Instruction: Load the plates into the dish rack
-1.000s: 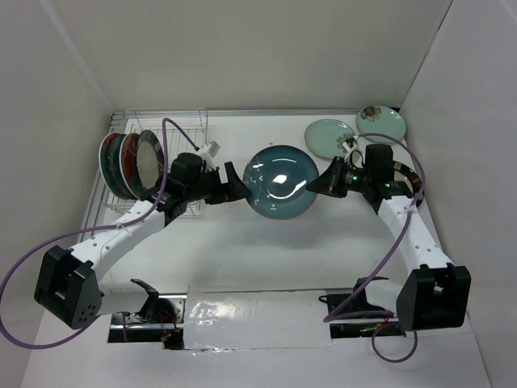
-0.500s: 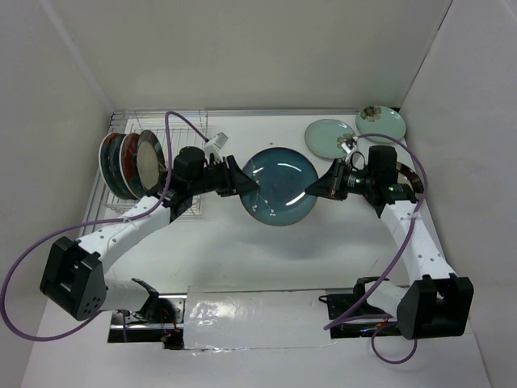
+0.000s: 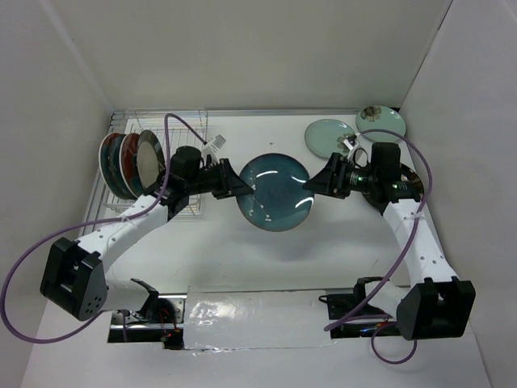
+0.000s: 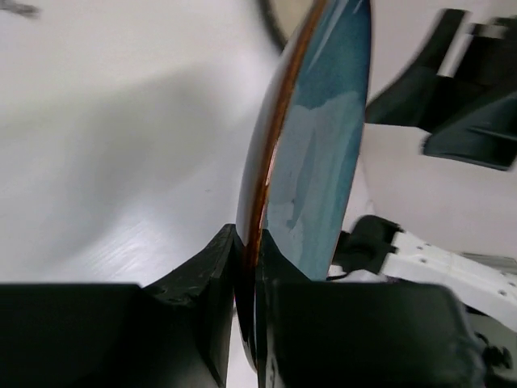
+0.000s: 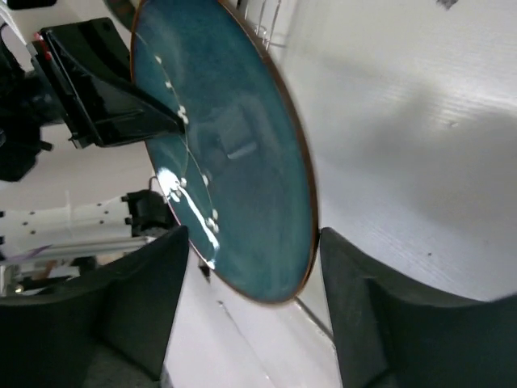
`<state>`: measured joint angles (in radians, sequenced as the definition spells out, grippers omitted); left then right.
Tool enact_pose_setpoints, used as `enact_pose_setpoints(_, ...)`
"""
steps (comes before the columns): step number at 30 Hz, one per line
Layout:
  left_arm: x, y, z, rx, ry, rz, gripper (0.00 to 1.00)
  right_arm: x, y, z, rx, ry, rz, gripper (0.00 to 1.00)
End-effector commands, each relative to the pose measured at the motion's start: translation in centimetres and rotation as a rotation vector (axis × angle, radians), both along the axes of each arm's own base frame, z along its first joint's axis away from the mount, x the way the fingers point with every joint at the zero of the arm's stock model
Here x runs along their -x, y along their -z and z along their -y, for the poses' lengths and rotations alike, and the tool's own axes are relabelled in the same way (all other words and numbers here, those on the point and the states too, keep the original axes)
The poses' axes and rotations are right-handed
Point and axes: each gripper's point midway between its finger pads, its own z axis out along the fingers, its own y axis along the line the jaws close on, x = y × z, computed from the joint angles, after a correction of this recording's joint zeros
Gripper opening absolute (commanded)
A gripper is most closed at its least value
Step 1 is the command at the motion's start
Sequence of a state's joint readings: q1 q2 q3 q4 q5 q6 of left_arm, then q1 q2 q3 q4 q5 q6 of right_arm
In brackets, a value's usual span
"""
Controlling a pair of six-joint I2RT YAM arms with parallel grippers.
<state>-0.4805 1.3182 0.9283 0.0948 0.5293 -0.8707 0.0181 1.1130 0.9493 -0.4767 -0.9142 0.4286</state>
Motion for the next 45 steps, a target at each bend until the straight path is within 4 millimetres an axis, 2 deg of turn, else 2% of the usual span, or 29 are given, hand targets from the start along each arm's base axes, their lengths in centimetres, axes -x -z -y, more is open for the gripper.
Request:
enact_pose_setpoints(1,-2.7,-5.8,-3.1,-0.024,-0.108,0.177,0.00,-0.6,-1.9,0.9,0.075,0.051,0.084,0.74)
enact_pose_setpoints(2,-2.8,-5.5,-4.4,-0.090,-0.132,0.176,0.00,-0.8,-1.9,1.1,0.094,0.066,0.090,0.77)
enact_pose_setpoints(3,-4.6,-7.4,-6.4,-0.126,-0.224,0.218,0.00,-1.2,-1.4,1.7,0.122,0.102,0.081,0.79)
enact_pose_setpoints(5,-5.5,-8.9,-9.2,-0.214,-0.313,0.276,0.00,-1.2,-0.8,2.1,0.153,0.116,0.073,0.81)
enact_pose_setpoints(6,-5.8,-8.6,-11.0,-0.275,-0.367,0.253,0.00,-1.4,-0.5,2.2,0.159,0.122,0.062,0.82)
enact_pose_setpoints(7,-6.7,-10.8,-13.3,-0.325,-0.480,0.308,0.00,-1.5,-0.3,2.3,0.169,0.132,0.053,0.82)
enact_pose_setpoints(9,-6.8,-12.1,-16.5,-0.446,-0.584,0.366,0.00,-1.7,0.1,2.5,0.180,0.134,0.049,0.82)
enact_pose_setpoints(10,-7.2,-13.5,-18.9,-0.508,-0.706,0.402,0.00,-1.7,0.1,2.5,0.180,0.135,0.048,0.82)
enact_pose_setpoints(12,-7.0,-13.9,-21.6,-0.620,-0.791,0.441,0.00,-1.8,0.4,2.5,0.181,0.134,0.039,0.83)
enact_pose_setpoints(13,-6.9,-14.6,-23.7,-0.697,-0.875,0.466,0.00,-1.7,0.8,2.5,0.182,0.133,0.029,0.83)
enact_pose_setpoints(15,-6.9,-15.3,-26.3,-0.787,-0.996,0.477,0.00,-1.9,0.9,2.4,0.177,0.125,0.026,0.83)
enact_pose_setpoints(18,-6.7,-15.8,-29.3,-0.907,-1.130,0.512,0.00,-2.1,0.9,2.0,0.154,0.110,0.018,0.83)
enact_pose_setpoints(21,-6.4,-15.9,-31.0,-1.008,-1.197,0.537,0.00,-2.3,1.6,1.9,0.150,0.101,-0.002,0.83)
enact_pose_setpoints(24,-6.8,-16.0,-31.7,-1.074,-1.226,0.574,0.00,-2.3,1.9,1.9,0.150,0.101,-0.003,0.83)
enact_pose_setpoints(26,-7.6,-15.7,-31.5,-1.121,-1.211,0.598,0.00,-2.2,2.5,1.9,0.151,0.100,-0.021,0.83)
enact_pose_setpoints(30,-8.4,-14.7,-31.7,-1.171,-1.216,0.608,0.00,-2.1,2.5,1.8,0.145,0.093,-0.021,0.83)
enact_pose_setpoints(36,-10.0,-11.8,-31.1,-1.230,-1.147,0.591,0.00,-2.2,3.1,1.9,0.153,0.098,-0.040,0.83)
enact_pose_setpoints(41,-11.0,-9.6,-31.2,-1.206,-1.115,0.547,0.00,-2.3,3.7,2.2,0.171,0.109,-0.042,0.83)
enact_pose_setpoints(45,-11.2,-6.6,-31.8,-1.217,-1.078,0.471,0.00,-2.4,3.8,2.3,0.180,0.119,-0.043,0.83)
